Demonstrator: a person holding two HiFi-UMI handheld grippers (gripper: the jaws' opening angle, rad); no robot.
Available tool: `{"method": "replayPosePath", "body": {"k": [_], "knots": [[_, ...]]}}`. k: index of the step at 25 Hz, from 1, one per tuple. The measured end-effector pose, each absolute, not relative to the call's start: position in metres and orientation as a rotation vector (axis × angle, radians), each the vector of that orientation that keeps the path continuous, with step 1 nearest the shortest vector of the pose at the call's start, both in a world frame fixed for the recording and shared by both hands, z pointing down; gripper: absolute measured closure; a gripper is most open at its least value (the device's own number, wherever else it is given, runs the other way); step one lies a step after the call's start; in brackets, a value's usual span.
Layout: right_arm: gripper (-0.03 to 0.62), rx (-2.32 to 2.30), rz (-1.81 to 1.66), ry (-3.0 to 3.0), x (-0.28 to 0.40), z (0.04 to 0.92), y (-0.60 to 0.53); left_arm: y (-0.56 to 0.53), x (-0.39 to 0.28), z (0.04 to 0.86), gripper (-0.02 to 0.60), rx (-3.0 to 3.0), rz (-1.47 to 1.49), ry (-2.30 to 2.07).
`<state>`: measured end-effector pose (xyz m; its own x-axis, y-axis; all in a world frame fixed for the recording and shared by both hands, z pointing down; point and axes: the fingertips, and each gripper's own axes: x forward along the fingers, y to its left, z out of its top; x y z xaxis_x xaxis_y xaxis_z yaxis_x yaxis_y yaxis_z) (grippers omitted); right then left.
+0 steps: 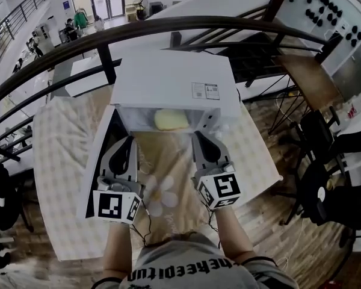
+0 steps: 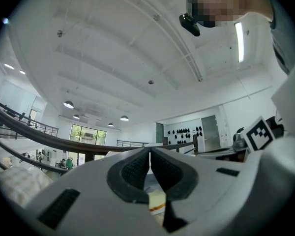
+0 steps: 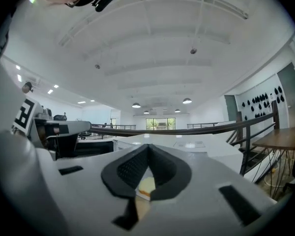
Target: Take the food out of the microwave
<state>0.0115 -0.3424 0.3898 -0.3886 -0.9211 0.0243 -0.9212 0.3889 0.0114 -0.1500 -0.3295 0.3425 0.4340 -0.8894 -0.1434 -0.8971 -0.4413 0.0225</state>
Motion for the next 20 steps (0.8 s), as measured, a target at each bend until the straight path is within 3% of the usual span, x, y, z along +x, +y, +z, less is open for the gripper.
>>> {"method": "replayPosePath", "body": {"k": [9,20], "knots": [[0.586,1.517,-0.079,-2.462,-0.012,0.454,-0.377,-0.346,-0.147,0.377,0.571,-2.656,0.178,1.592],[0.534,1.239,-0.258,-2.240,-0.033,0.517,-0.407,-0.350,-0.148,0.403,0.571,-2.719,0.181,1.592]]}}
